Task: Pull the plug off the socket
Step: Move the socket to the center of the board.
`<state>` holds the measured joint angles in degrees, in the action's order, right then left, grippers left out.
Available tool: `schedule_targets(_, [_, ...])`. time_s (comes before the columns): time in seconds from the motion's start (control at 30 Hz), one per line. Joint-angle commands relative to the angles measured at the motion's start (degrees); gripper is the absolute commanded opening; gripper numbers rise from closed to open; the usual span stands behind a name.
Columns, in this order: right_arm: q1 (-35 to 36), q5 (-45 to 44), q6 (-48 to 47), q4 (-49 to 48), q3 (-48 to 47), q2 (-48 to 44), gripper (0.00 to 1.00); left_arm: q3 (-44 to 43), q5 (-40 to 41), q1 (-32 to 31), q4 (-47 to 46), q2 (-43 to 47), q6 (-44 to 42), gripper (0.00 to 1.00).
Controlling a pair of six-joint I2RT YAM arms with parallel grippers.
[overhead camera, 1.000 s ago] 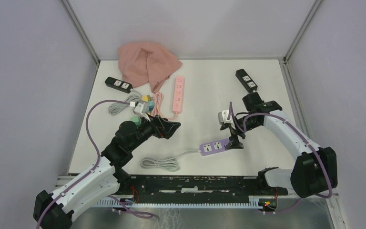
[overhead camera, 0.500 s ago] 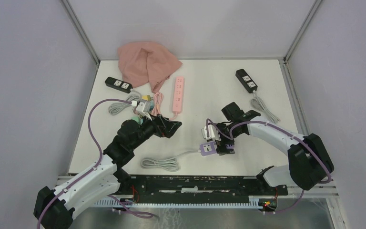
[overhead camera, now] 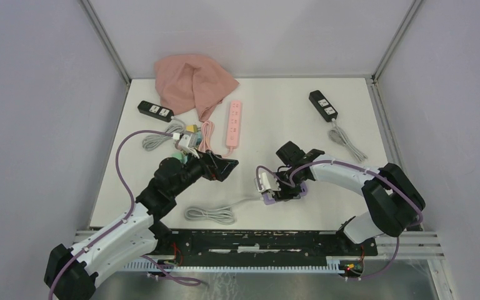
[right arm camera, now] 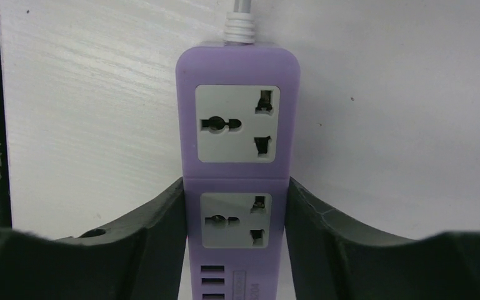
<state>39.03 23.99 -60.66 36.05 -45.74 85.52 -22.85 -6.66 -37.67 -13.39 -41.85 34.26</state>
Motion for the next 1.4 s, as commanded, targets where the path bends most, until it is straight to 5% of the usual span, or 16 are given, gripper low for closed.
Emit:
schedule_targets(0.0, [0.3,-2.3,1.6,-0.1,-2.6,0.4,0.53,0.1,-1.1,0.1,-2.7,0.7,0.7,0.99])
schedule_targets(0.4, [-7.2,6.6,5.2,8.5,-9.5,-1.7,0.07,0.5,-0.6,0.1,-2.3,2.0,0.9,0.99])
schedule_targets(0.73, [-23.3,10.8,6.8,14.1,-14.1,-7.1,0.06,0.6,-0.6,0.1,-2.3,2.1,0.9,0.99])
schedule_targets(1.13, [-41.4,-8.5,27.4,-8.8,-9.8,-11.2,0.02,0.6,-0.9,0.1,-2.2,2.2,0.7,0.99])
schedule_targets(1.27, [-44.3,-12.5,26.2,-14.8,-10.9,-8.8,0.0,0.4,-1.1,0.1,-2.3,2.2,0.5,0.99])
schedule_targets(1.37, [-48.7,-9.3,23.7,-10.7,-17.1,-3.4,0.0,0.2,-1.3,0.2,-2.1,2.3,0.2,0.99])
